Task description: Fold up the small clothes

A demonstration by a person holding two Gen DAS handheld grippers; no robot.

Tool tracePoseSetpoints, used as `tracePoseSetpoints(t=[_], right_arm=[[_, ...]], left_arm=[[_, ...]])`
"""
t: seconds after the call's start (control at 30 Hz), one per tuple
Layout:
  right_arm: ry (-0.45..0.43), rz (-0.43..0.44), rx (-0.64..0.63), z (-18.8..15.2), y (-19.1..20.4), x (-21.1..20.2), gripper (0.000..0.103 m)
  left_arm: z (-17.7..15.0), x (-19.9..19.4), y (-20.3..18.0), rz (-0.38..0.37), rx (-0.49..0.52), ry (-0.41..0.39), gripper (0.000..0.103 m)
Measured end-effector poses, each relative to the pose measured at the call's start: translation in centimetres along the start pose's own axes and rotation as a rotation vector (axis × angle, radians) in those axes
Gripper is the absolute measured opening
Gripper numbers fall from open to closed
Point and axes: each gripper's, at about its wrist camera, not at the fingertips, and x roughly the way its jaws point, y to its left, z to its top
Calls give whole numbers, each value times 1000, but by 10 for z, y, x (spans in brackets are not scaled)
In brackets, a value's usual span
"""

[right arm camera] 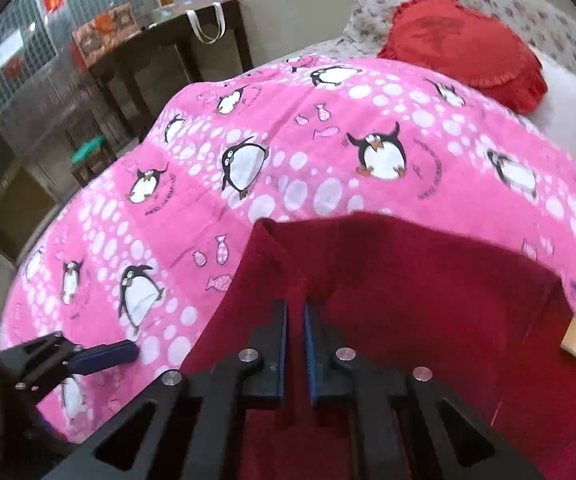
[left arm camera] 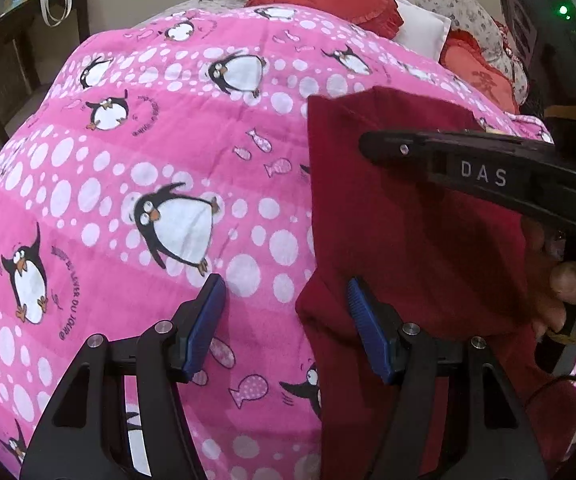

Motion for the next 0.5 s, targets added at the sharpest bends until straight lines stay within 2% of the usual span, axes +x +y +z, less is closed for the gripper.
tracePoseSetpoints(t=[0.07,0.17,0.23,0.3,0.37,0.5], right_arm=[[-27,-22,-4,7,5,0,6],[14,-42,45,9,-1,24,6],[6,-28,75,4,-4,24,7],[-5,15,120,-1,-10,8,16],[-29,15,152,-12,-17,-23,26],[-97,-43,190,-49,-33,-85,27]], left_arm=[[4,-1,1,12,-3,-22,64],[8,1,-1,28,-4,-15,64],[10,-2,-2,24,-2,-16,64],[11,-7,-5,20,7,-31,64],[12,-15,-10,14,21,-49,64],[17,-26,-24,-31,41,-88,64]])
